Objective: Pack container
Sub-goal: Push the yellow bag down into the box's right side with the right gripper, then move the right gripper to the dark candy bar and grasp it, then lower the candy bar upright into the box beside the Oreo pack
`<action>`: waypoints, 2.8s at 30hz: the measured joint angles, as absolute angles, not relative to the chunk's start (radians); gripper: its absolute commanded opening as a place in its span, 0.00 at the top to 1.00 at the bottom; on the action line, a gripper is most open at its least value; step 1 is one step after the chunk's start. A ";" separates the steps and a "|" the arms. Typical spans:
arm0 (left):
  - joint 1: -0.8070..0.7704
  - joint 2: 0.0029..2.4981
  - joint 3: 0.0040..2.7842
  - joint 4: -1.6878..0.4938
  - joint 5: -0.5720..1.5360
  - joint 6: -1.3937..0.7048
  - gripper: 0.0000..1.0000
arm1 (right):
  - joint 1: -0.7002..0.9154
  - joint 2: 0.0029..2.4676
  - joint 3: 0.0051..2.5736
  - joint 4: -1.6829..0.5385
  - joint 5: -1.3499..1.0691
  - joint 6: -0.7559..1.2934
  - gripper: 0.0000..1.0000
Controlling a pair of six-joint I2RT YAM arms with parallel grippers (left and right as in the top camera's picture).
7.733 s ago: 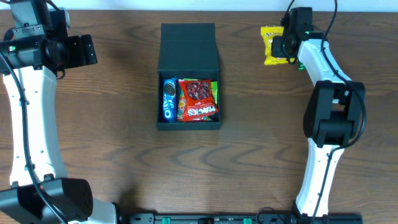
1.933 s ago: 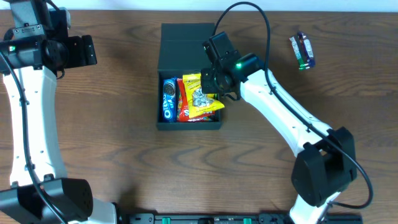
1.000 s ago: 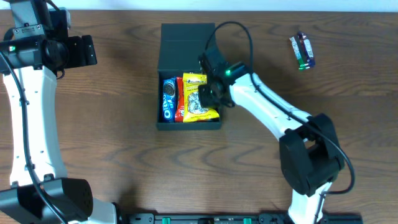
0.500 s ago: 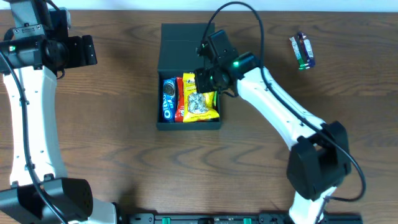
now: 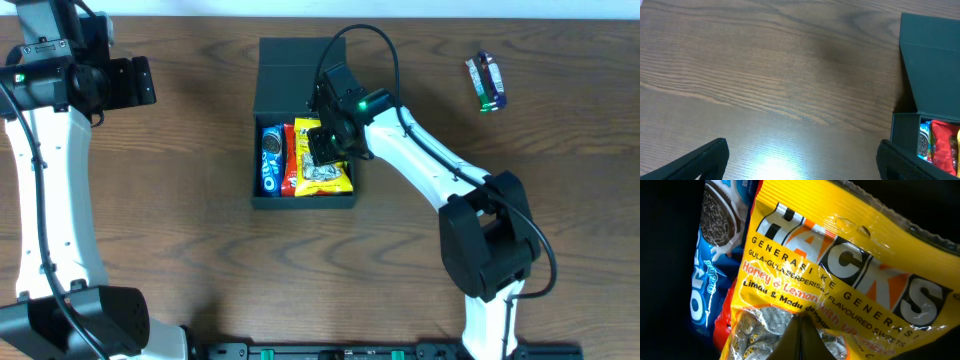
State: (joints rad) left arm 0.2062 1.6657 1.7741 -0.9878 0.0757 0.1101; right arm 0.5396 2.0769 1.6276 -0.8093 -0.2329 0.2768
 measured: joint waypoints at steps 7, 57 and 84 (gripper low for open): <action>0.206 1.666 1.774 -0.988 0.076 0.110 0.05 | 0.498 2.077 1.688 -0.849 -0.231 0.273 0.99; 0.206 1.666 1.774 -0.995 0.076 0.101 0.05 | -0.218 2.376 1.867 -0.392 0.061 -0.164 0.25; 0.206 1.666 1.774 -0.995 0.076 0.094 0.05 | -0.218 2.420 1.875 -0.477 0.022 -0.110 0.68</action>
